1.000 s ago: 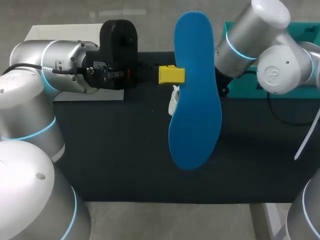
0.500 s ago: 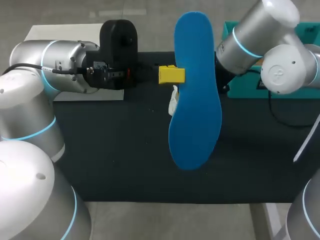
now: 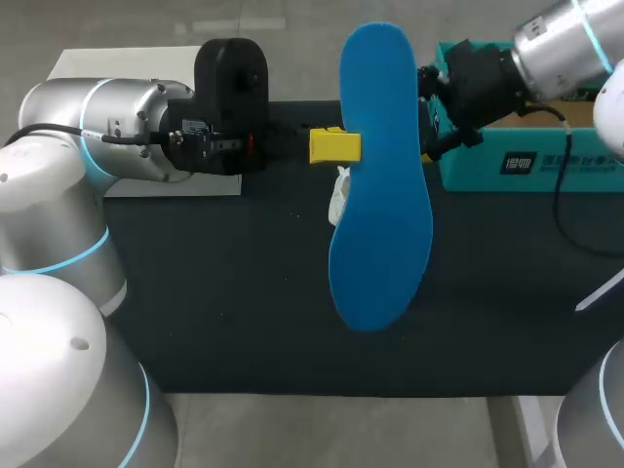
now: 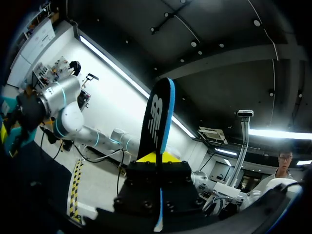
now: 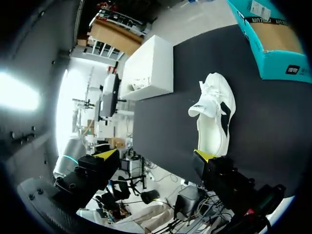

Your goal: Take the shoe out of the shoebox, open the shoe tongue, remove and reinsert the insole, then place the shoe into the shoebox

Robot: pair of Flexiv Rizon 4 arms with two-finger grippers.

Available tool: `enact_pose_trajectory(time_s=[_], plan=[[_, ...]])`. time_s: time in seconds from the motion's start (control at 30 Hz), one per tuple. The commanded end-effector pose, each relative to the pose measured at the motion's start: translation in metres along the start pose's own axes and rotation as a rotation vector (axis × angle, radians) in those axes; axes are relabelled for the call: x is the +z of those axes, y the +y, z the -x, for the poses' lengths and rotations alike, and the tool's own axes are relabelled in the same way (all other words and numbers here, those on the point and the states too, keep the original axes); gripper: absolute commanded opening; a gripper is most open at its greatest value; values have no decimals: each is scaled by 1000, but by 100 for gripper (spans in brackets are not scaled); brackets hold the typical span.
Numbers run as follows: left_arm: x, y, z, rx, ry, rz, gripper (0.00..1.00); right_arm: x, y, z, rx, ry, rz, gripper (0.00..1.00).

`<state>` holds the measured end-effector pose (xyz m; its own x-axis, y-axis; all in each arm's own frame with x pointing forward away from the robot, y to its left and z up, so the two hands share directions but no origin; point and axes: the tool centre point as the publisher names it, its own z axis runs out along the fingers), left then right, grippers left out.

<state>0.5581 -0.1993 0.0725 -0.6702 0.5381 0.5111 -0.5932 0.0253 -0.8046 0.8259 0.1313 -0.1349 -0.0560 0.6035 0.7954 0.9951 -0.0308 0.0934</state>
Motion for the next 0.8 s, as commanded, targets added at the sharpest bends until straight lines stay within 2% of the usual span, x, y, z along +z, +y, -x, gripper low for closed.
enact_pose_trajectory(time_s=[0.03,0.2,0.37,0.57,0.67,0.8], plan=[[0,0,1,0,3,0,0,-27,-9,-6,64,116,22,100],[0,0,1,0,3,0,0,-40,-12,-20,76,216,35,100],[0,0,1,0,3,0,0,-52,-14,-23,98,224,68,100],[0,0,1,0,3,0,0,-65,-18,-33,110,321,79,100],[0,0,1,0,3,0,0,-68,-19,-38,84,340,100,100],[0,0,1,0,3,0,0,-74,-17,-41,-9,309,163,100]])
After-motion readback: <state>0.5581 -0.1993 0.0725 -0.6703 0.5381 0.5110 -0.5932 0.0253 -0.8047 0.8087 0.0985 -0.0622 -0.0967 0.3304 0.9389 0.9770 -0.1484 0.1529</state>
